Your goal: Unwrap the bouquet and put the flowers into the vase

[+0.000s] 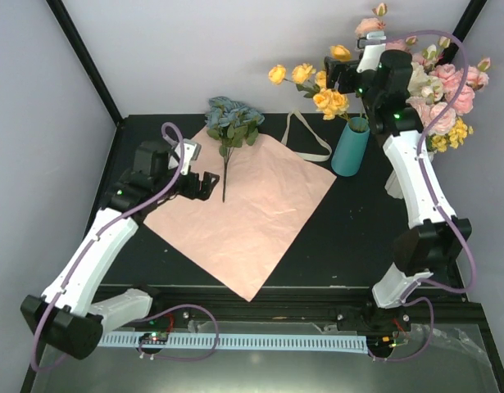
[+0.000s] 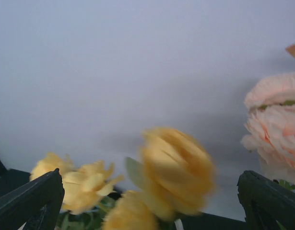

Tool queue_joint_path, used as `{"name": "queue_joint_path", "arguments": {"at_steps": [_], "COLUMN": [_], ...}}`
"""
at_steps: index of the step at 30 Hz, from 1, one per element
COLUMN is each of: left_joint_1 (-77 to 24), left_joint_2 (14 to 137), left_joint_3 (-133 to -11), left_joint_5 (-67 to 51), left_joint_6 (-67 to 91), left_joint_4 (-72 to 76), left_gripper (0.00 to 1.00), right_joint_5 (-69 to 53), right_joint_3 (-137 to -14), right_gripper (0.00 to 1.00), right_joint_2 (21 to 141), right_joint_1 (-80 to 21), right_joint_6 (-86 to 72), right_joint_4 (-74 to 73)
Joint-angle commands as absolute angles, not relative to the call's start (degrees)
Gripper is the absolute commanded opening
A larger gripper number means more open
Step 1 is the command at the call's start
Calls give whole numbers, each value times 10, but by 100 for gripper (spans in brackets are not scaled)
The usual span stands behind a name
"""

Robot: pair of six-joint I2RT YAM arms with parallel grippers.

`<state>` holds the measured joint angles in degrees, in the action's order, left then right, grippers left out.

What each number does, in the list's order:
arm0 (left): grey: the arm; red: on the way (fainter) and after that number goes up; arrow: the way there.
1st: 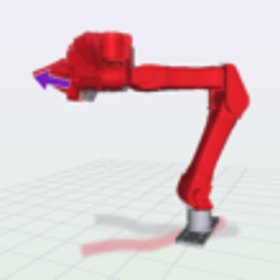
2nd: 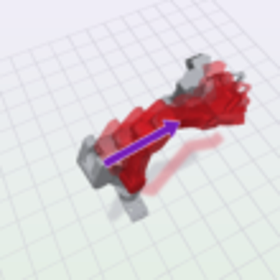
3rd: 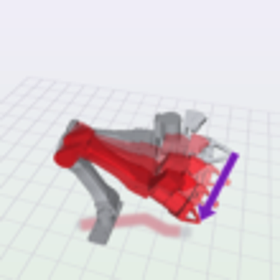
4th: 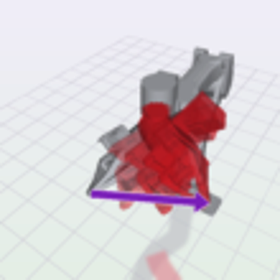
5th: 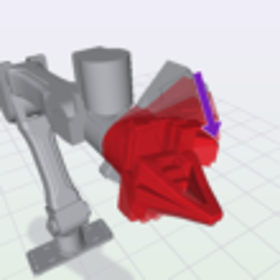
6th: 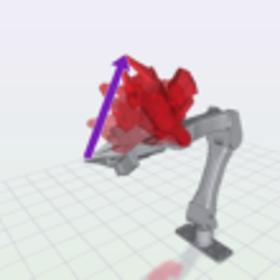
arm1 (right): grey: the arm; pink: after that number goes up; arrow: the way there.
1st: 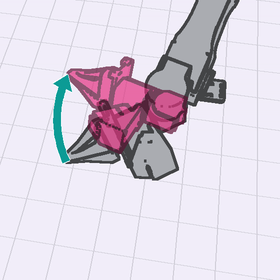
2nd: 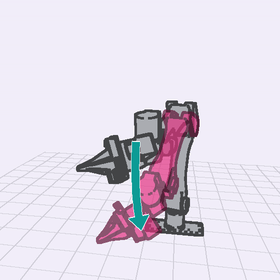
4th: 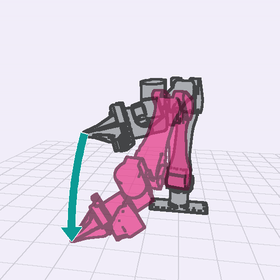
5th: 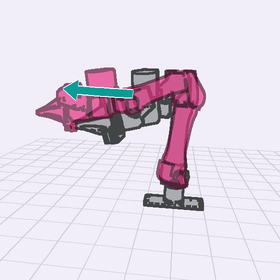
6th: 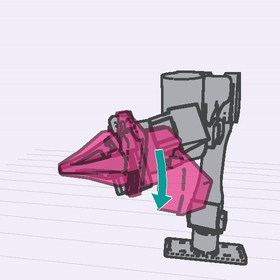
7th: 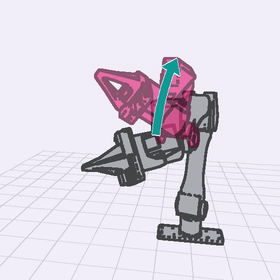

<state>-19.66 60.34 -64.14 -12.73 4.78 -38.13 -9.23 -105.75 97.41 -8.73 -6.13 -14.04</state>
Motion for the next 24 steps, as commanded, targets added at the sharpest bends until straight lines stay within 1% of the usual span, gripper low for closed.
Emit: {"name": "queue_joint_path", "arguments": {"at_steps": [1, 8, 12, 17, 24], "left_joint_1": [-200, -200, -200, -200, -200], "left_joint_2": [663, 818, 934, 1098, 1230], "left_joint_3": [-694, -791, -890, -1033, -1150], "left_joint_5": [-98, -79, -68, -63, -37], "left_joint_6": [92, 122, 128, 143, 158], "left_joint_4": [-411, -447, -502, -576, -607], "left_gripper": [99, 92, 89, 78, 66], "right_joint_5": [-104, -135, -143, -138, -115], "right_joint_3": [-1071, -1059, -1024, -975, -934], "right_gripper": [100, 100, 100, 100, 100], "right_joint_2": [925, 879, 846, 805, 765], "right_joint_1": [-107, -118, -119, -120, -120], "right_joint_6": [-105, -136, -160, -167, -155], "right_joint_4": [-150, -162, -163, -176, -204]}}
